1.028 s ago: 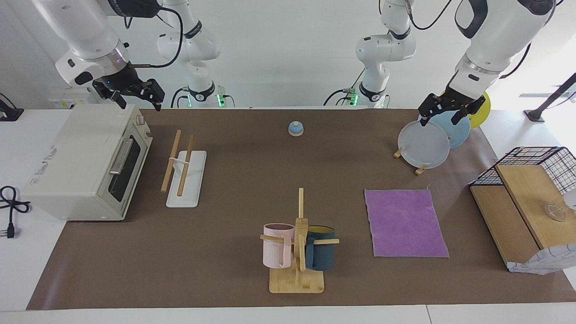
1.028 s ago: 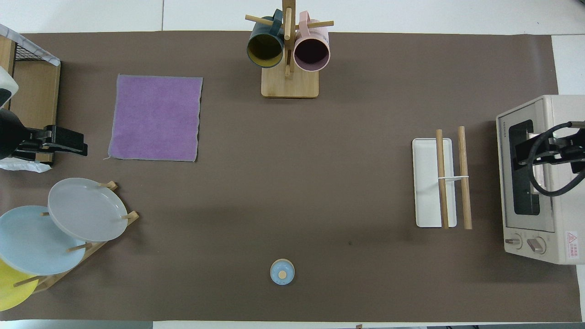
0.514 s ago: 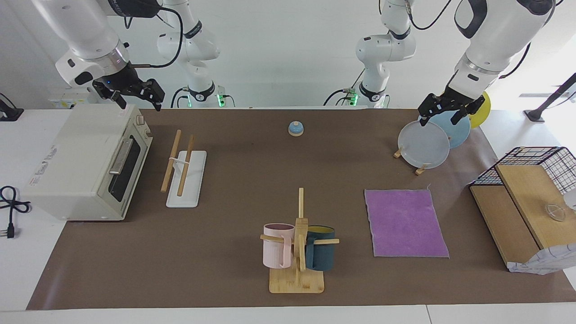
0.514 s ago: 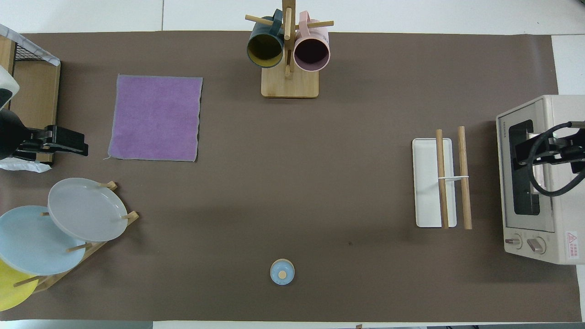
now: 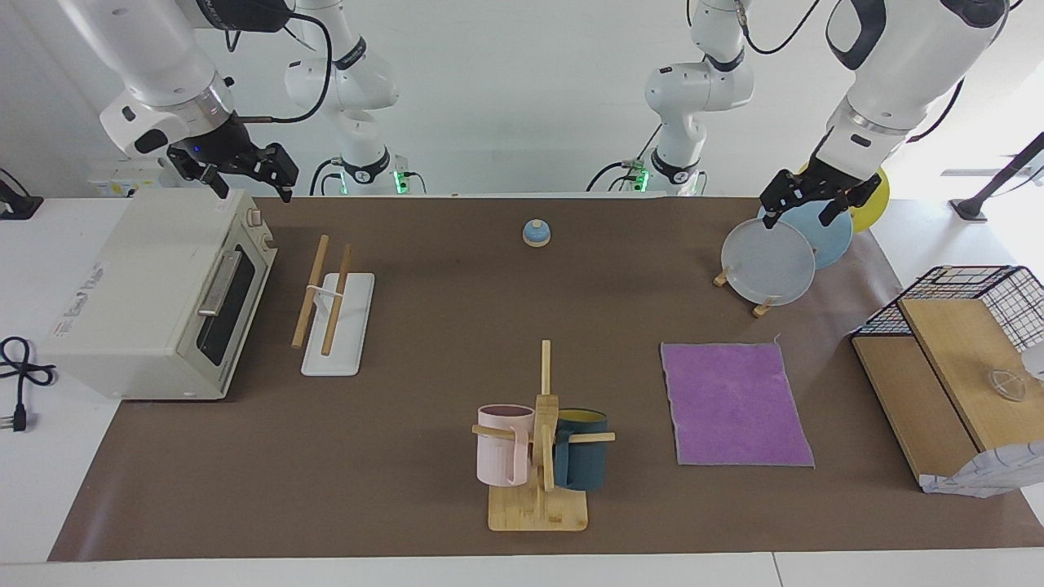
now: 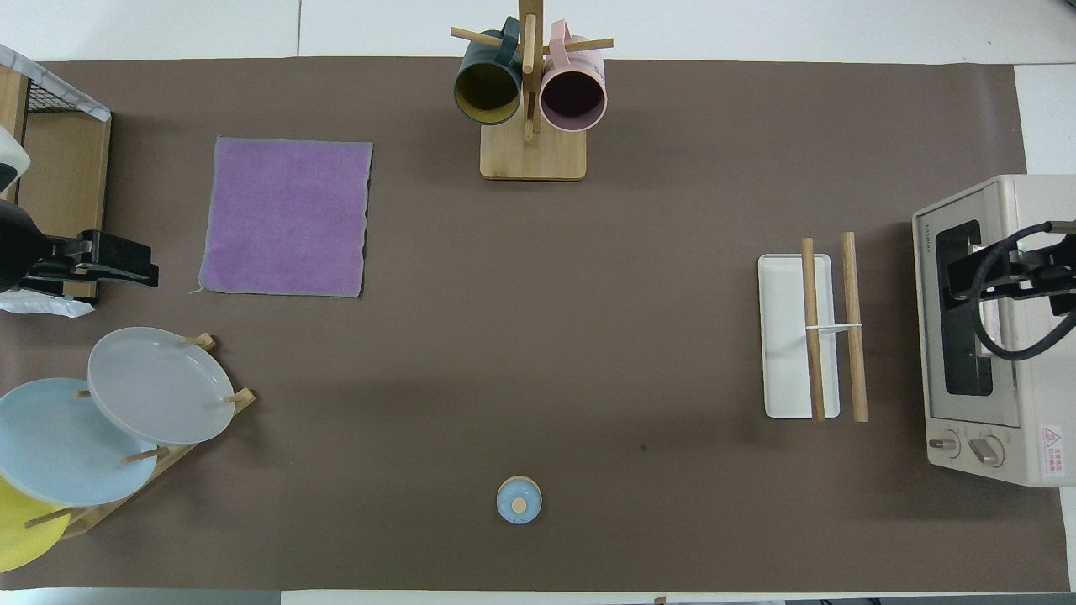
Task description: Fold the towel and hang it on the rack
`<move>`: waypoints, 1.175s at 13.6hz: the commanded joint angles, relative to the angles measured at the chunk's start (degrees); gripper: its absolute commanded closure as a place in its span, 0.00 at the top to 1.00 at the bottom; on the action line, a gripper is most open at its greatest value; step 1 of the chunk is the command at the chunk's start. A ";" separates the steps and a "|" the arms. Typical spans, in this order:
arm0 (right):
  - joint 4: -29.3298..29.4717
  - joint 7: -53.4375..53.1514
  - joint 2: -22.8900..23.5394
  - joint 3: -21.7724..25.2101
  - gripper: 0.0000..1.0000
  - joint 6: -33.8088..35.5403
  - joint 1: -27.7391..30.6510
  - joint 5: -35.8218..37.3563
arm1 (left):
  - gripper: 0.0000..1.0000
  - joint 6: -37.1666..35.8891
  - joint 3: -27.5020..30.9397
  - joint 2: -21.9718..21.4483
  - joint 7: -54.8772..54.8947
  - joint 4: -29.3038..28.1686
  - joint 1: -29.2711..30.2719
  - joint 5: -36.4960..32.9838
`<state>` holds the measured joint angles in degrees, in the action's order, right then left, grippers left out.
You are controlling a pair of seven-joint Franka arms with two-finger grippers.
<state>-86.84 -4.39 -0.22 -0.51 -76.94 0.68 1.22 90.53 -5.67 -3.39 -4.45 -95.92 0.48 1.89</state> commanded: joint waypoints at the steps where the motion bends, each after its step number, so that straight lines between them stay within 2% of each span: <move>1: -1.23 1.32 -0.93 -0.55 1.00 -1.37 1.07 -0.87 | 1.00 6.65 0.49 -3.98 0.76 -7.76 0.13 0.66; 2: -1.23 1.49 -0.93 -0.55 1.00 -2.16 0.99 -0.87 | 1.00 9.29 0.49 -4.78 0.15 -10.14 0.22 0.74; 4: -1.40 1.58 -0.93 -0.55 1.00 -2.60 0.99 -0.87 | 1.00 12.03 0.49 -3.39 -1.26 -11.49 2.49 0.74; 7: -1.49 1.49 -0.93 -0.55 1.00 -2.60 0.99 -0.87 | 1.00 16.33 0.49 2.14 -1.44 -12.45 4.17 0.83; 12: -1.49 1.49 -0.93 -0.55 1.00 -2.60 0.99 -0.87 | 1.00 32.48 0.40 14.44 -3.90 -15.08 5.57 2.67; 16: -1.41 1.40 -0.93 -0.55 1.00 -2.60 0.99 -0.87 | 1.00 41.12 0.40 20.60 -3.64 -16.67 7.08 3.38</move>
<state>-86.91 -4.39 -0.22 -0.51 -78.05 0.68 1.22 128.69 -5.11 15.94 -7.80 -111.76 6.95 4.53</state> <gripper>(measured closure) 0.000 0.000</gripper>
